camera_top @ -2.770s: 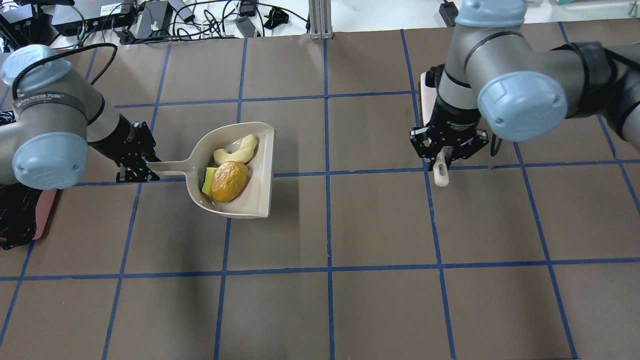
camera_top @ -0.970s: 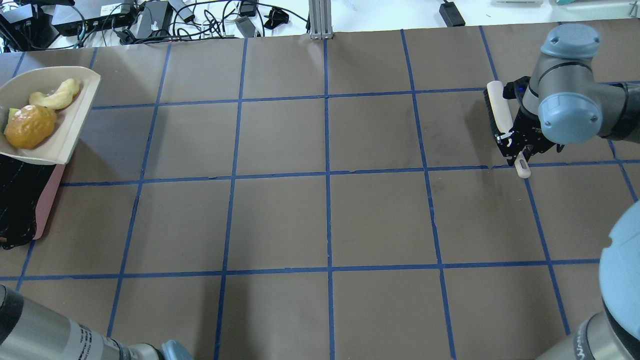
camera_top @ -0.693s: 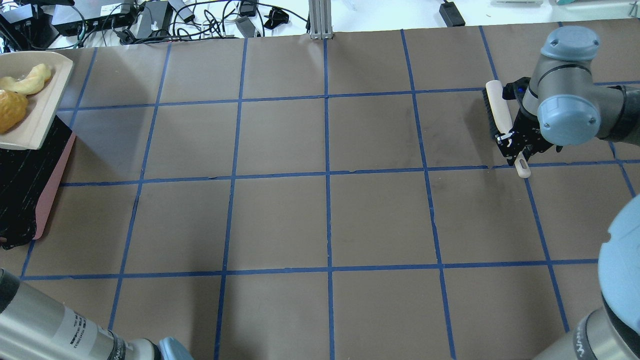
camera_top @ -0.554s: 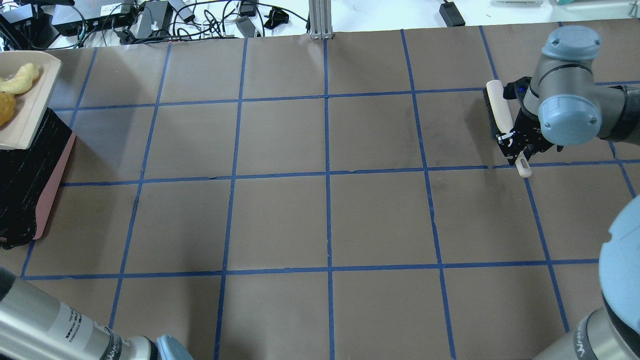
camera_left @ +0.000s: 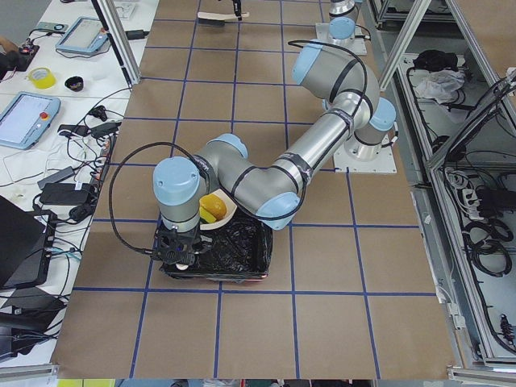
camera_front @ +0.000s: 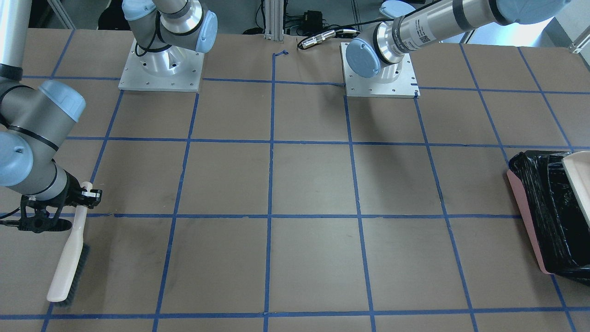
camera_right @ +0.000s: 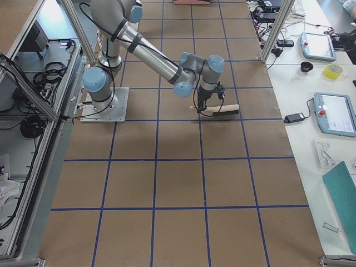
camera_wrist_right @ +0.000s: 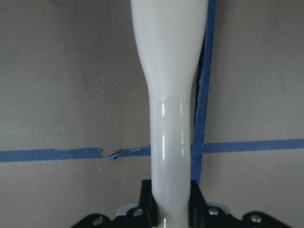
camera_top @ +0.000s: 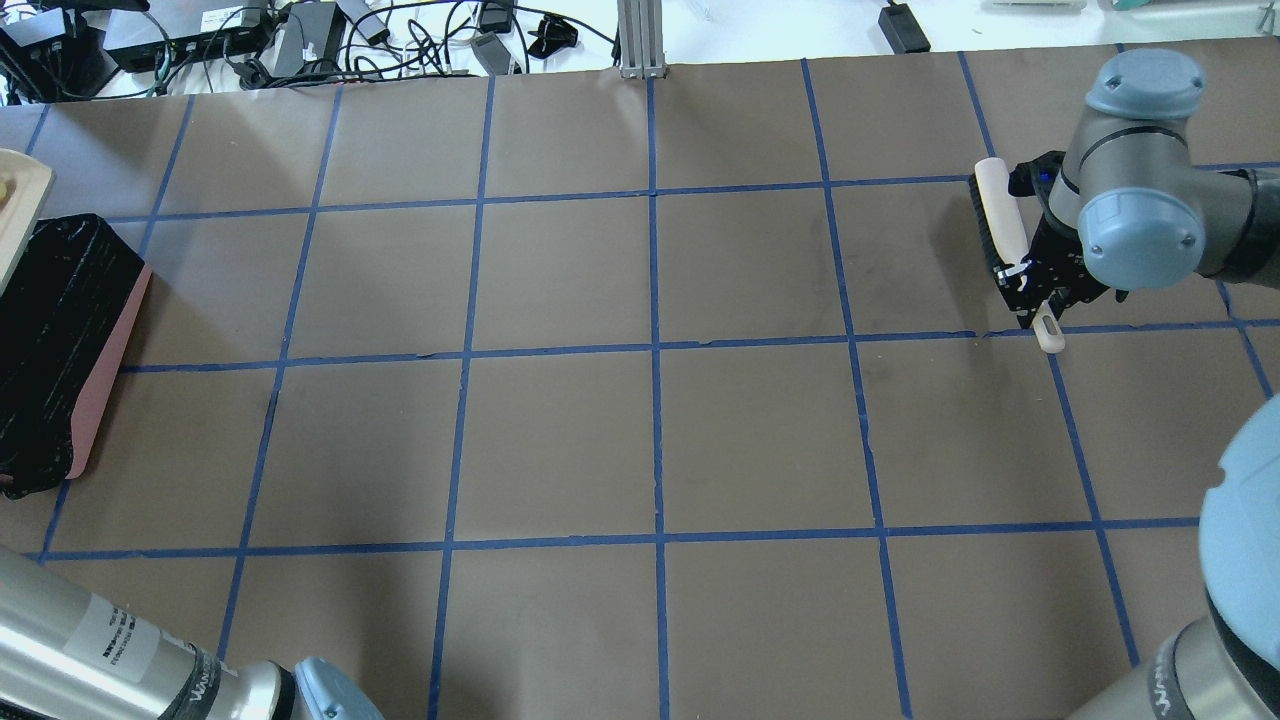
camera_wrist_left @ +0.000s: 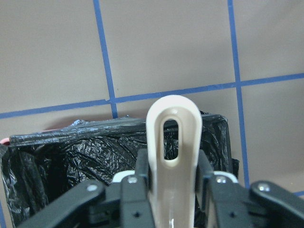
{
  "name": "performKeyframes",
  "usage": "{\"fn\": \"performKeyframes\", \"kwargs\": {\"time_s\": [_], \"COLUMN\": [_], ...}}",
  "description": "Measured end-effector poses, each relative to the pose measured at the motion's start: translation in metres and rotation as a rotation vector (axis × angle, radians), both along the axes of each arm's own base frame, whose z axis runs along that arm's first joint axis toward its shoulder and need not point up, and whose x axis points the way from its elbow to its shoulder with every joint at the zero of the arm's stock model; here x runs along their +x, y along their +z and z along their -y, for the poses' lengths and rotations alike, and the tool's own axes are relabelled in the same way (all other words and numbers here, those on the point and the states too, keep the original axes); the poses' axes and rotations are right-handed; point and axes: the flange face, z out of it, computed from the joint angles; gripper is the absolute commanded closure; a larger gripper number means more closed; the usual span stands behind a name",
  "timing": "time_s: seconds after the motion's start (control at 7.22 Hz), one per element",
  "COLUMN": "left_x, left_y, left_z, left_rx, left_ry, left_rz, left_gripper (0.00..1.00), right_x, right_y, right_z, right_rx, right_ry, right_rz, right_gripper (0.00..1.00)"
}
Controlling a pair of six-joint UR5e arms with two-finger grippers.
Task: Sweep and dump trash into bin
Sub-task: 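Tilt the dustpan over the bin with the left gripper to dump the trash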
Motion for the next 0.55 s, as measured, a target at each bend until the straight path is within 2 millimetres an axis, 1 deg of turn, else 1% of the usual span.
{"fn": "performKeyframes", "kwargs": {"time_s": [0.14,0.28,0.42,0.55], "left_x": [0.013,0.03,0.044,0.054], "left_y": [-0.007,-0.016,-0.018,-0.014], "left_z": [-0.008,-0.016,-0.024,-0.029], "left_rx": [0.021,0.024,0.022,0.021], "left_ry": [-0.025,-0.035,-0.034,-0.027], "left_rz": [0.03,0.062,0.096,0.151], "left_gripper": [1.0,1.0,1.0,1.0], "right_x": [0.0,0.0,0.0,0.0], "right_y": [0.0,0.001,0.001,0.001], "right_z": [0.0,0.0,0.0,0.0], "right_rx": [0.0,-0.001,-0.001,-0.001], "right_ry": [0.0,0.0,-0.001,-0.001], "right_rz": [0.0,0.0,0.0,0.0], "right_gripper": [0.83,0.8,0.7,0.69]}}
